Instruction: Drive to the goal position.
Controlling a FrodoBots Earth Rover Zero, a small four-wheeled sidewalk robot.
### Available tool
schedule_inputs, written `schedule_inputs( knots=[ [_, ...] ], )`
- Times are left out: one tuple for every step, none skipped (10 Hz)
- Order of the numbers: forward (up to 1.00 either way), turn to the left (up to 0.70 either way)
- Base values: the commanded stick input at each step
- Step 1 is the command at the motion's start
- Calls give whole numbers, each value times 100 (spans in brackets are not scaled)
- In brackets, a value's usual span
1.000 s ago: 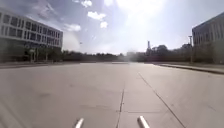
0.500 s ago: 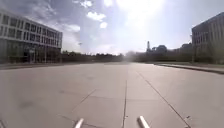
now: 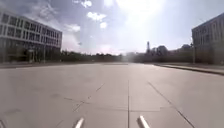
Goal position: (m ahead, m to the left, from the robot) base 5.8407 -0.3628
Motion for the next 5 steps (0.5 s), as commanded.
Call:
schedule_inputs(
  knots=[
    [70, 0],
    [70, 0],
    [70, 0],
    [70, 0],
    [70, 0]
  ],
)
